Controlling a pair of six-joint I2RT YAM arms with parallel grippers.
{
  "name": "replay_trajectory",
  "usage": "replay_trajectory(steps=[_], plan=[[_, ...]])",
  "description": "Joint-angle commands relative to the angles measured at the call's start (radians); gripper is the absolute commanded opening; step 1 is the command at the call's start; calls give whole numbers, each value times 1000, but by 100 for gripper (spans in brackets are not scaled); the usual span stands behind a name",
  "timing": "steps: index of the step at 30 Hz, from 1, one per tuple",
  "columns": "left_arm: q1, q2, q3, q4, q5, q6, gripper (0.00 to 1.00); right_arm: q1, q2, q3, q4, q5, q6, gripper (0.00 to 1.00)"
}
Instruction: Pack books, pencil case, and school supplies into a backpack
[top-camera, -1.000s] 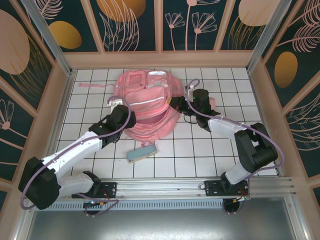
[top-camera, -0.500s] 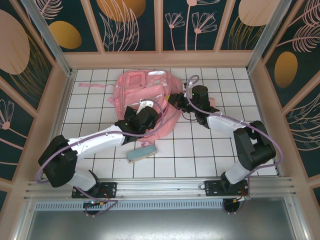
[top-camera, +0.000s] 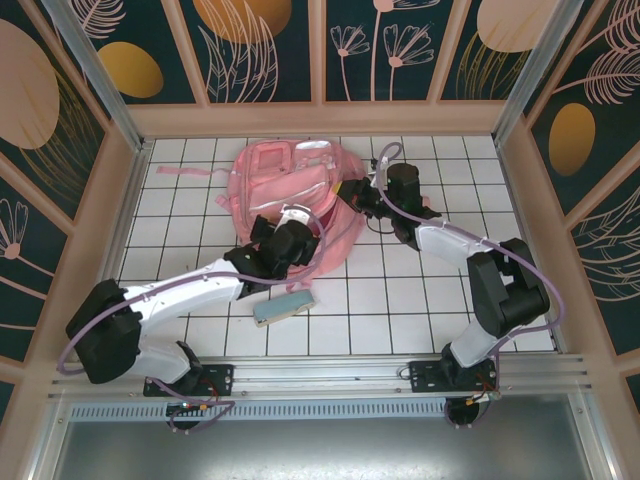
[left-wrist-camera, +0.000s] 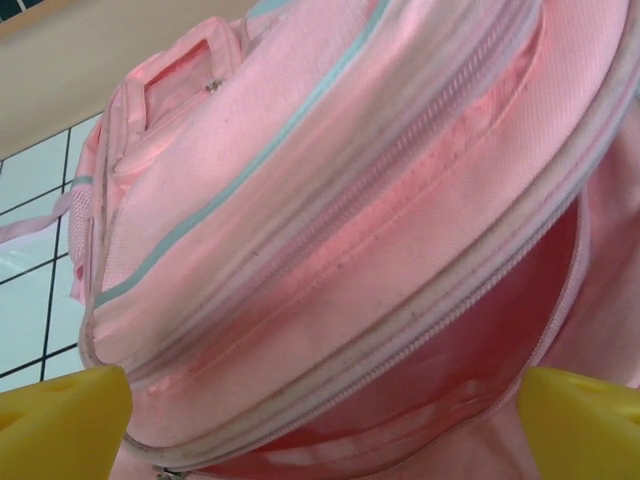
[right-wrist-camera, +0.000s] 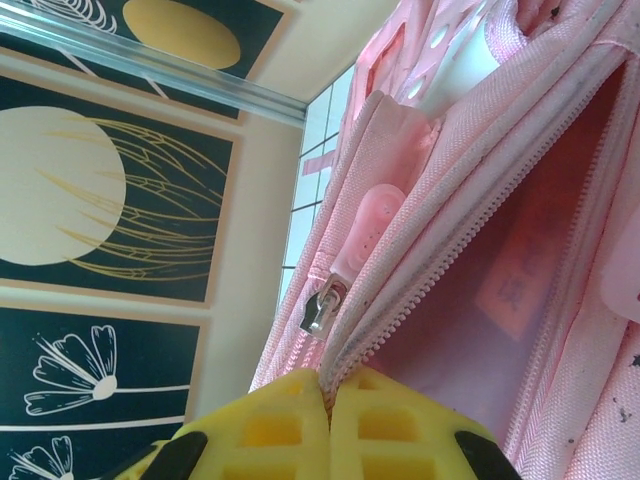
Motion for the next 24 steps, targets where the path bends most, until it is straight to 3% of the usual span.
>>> replay_trajectory(steps=[1, 5, 7, 10, 12, 14, 17, 24], plan=[[-11, 87, 31, -46, -177, 9, 99, -7, -14, 53, 121, -11, 7, 0], [-11, 102, 54, 13, -286, 26, 98, -5, -34, 33, 113, -13, 0, 0], [-11, 97, 62, 43, -294, 44, 90, -6, -45, 19, 112, -10, -3, 0], [-10, 115, 104, 70, -298, 94, 63, -7, -55, 4, 109, -9, -7, 0], [-10, 139, 123, 69, -316, 107, 38, -7, -62, -6, 111, -9, -11, 1], [-10, 148, 137, 62, -311, 104, 17, -7, -70, -17, 107, -6, -20, 13], [-6, 131, 130, 71, -274, 92, 1, -7, -89, -40, 96, -4, -49, 34], [79, 132, 167, 45, -180, 55, 0, -7, -206, -170, 89, 24, -193, 56]])
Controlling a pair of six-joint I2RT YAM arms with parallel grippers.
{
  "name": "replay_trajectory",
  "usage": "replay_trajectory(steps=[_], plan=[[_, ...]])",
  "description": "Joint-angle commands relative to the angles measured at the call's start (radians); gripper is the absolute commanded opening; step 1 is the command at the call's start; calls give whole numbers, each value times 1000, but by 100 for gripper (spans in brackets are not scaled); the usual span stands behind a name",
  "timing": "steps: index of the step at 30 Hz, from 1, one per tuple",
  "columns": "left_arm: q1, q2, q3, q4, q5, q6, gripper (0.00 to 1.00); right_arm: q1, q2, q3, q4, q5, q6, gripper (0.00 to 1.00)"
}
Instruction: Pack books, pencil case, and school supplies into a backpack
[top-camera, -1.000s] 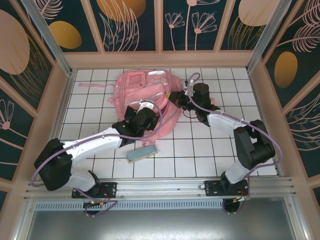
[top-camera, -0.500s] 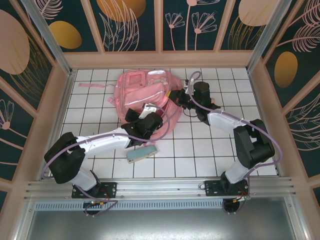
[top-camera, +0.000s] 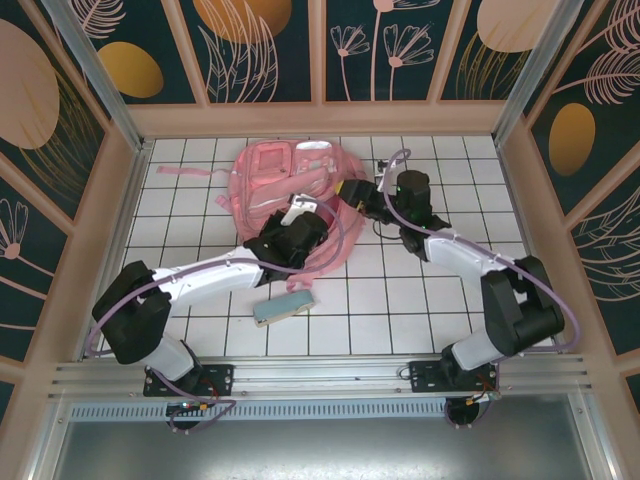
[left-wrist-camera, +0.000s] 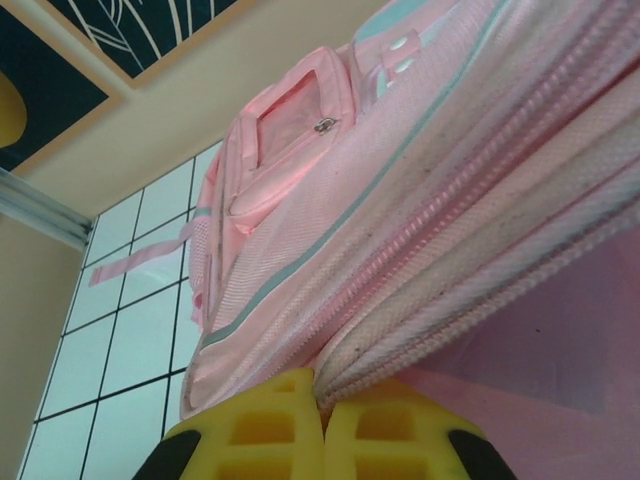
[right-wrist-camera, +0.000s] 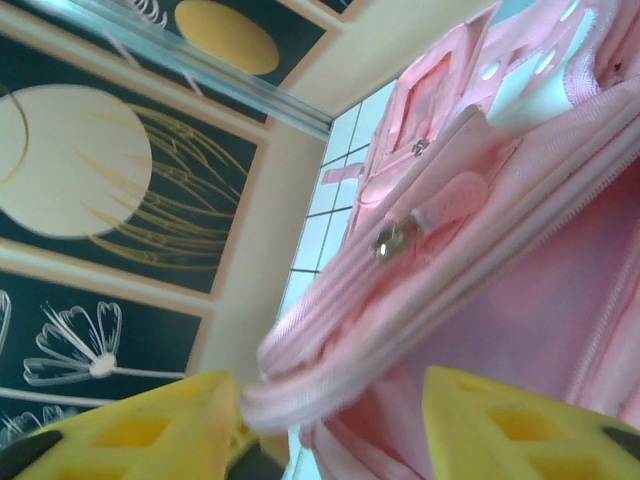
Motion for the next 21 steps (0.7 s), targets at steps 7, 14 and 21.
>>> replay_trajectory(steps=[7, 14, 21], plan=[[95, -27, 96, 49, 47, 5, 0, 72, -153, -226, 58, 1, -362, 52], [127, -23, 113, 56, 85, 11, 0, 330, -158, -341, 140, 78, -745, 53], [146, -28, 116, 48, 111, -6, 0, 420, -73, -373, 200, 32, -927, 54]])
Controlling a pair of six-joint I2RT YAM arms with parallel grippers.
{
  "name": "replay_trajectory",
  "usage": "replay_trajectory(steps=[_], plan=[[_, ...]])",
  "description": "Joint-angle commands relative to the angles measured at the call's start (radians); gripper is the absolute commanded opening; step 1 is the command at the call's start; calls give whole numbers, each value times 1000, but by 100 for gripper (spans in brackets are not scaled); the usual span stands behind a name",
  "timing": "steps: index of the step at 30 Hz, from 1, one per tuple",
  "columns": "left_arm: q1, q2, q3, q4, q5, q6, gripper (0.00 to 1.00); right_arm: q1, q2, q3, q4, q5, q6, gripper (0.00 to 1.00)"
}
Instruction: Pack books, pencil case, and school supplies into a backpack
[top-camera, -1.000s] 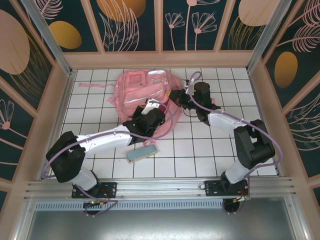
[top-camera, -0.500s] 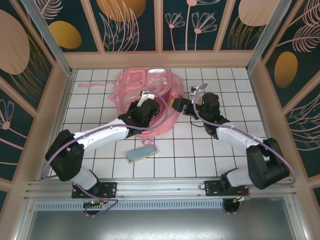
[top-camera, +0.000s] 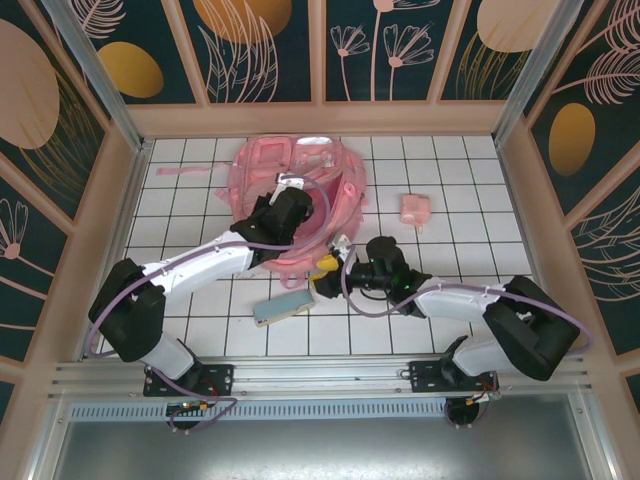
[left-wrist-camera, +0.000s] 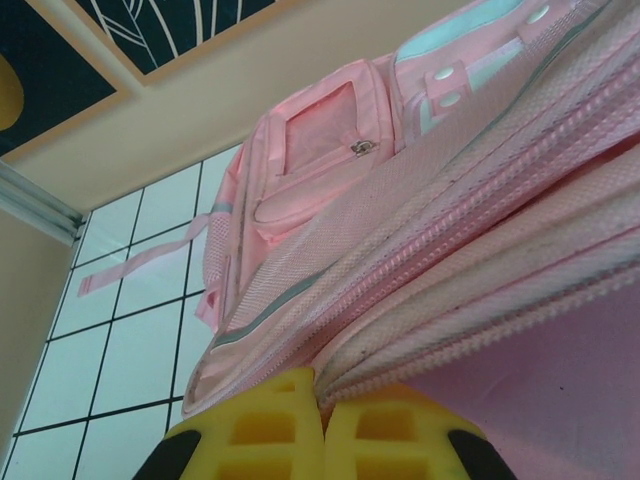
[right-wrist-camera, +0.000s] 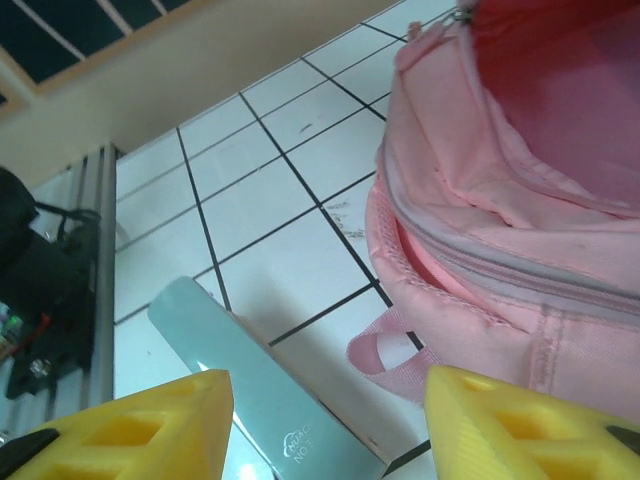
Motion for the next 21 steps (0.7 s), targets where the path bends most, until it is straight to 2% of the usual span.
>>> replay_trajectory(steps=[1, 4, 11, 21], plan=[[24, -21, 47, 43, 1, -32, 0, 53, 46, -11, 75, -13, -188, 55], [28, -15, 53, 31, 7, -45, 0, 100, 95, 5, 62, -2, -294, 57], [28, -13, 53, 15, 32, -66, 0, 139, 208, 100, 10, 28, -395, 59], [30, -5, 61, 3, 31, -69, 0, 160, 337, 222, -105, -61, -459, 63]])
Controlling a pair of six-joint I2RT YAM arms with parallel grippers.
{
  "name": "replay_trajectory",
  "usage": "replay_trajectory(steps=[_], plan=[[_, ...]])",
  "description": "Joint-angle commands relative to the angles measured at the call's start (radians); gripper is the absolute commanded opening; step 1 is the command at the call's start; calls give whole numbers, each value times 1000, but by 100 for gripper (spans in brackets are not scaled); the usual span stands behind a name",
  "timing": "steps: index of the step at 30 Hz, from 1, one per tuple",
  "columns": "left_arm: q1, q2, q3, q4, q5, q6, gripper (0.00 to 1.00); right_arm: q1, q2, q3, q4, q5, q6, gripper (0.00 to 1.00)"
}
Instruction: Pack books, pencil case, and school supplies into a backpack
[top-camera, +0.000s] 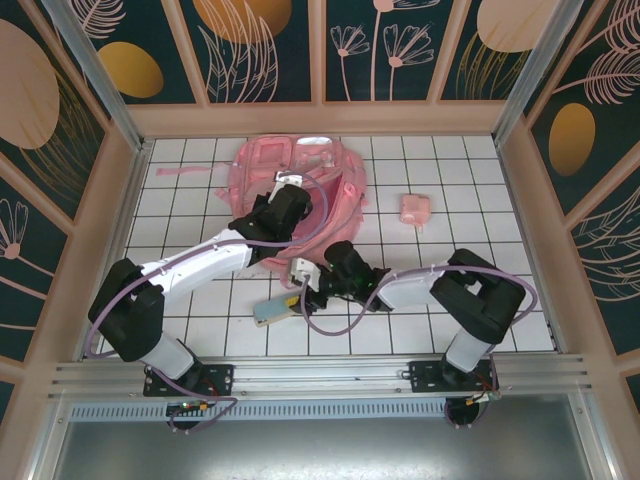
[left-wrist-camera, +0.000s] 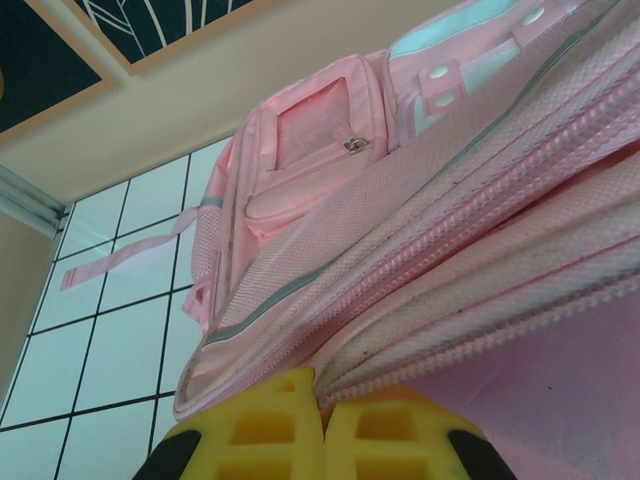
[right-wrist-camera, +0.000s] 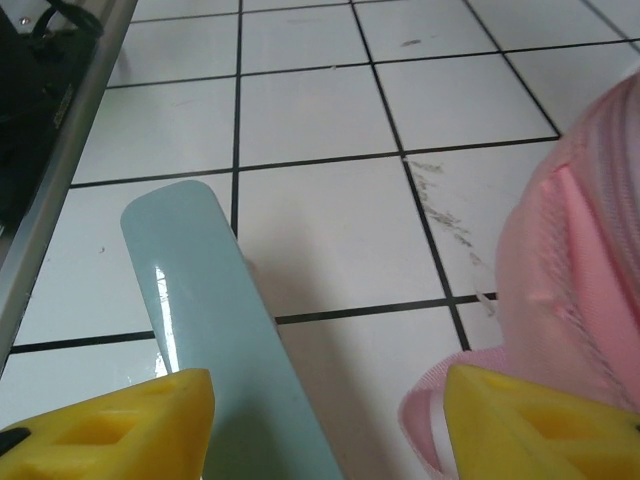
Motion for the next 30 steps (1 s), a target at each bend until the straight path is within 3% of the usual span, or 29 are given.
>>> replay_trajectory(steps=[1, 18, 30], plan=[[18, -5, 44, 32, -2, -38, 0, 17, 31, 28, -53, -76, -56, 63], [21, 0, 51, 24, 12, -45, 0, 66, 96, 34, -133, 19, -80, 62], [19, 8, 57, 18, 24, -50, 0, 81, -69, 10, -164, -15, -28, 65]])
